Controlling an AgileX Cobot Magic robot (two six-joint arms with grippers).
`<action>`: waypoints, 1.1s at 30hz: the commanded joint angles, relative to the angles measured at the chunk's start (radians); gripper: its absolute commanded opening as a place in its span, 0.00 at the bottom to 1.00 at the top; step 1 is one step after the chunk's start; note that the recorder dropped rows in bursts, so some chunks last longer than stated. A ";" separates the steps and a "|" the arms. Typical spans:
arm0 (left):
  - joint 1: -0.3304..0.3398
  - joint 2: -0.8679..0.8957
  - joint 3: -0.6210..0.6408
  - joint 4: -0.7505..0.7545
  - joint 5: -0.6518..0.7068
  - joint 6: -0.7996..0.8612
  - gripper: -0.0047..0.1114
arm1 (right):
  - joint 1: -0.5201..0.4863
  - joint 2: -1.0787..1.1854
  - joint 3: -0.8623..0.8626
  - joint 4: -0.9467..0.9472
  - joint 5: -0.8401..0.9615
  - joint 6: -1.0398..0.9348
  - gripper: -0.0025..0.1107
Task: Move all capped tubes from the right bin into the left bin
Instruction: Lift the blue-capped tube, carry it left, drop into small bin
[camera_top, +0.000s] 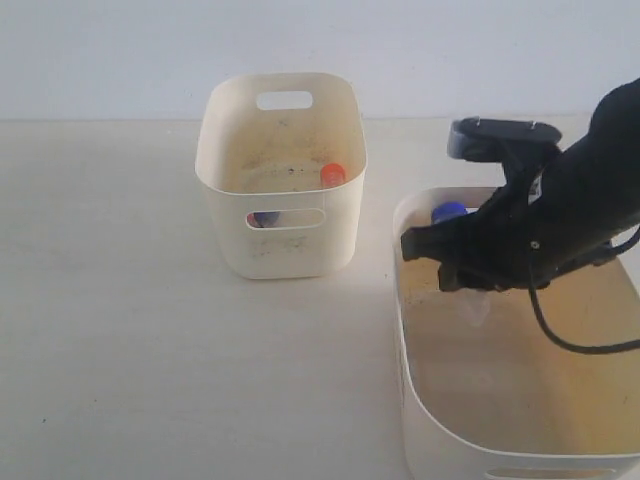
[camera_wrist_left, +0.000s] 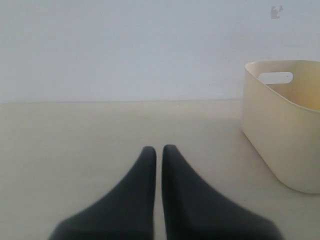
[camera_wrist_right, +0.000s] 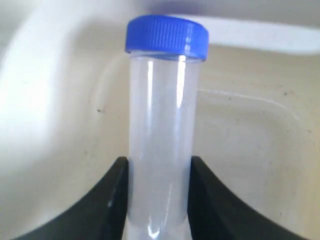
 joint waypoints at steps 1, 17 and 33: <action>-0.007 0.004 -0.002 -0.003 -0.007 -0.004 0.08 | 0.003 -0.092 -0.019 -0.006 -0.050 0.000 0.02; -0.007 0.004 -0.002 -0.003 -0.007 -0.004 0.08 | 0.003 -0.043 -0.355 0.085 -0.150 -0.002 0.02; -0.007 0.004 -0.002 -0.003 -0.007 -0.004 0.08 | 0.094 0.297 -0.568 0.113 -0.319 -0.041 0.02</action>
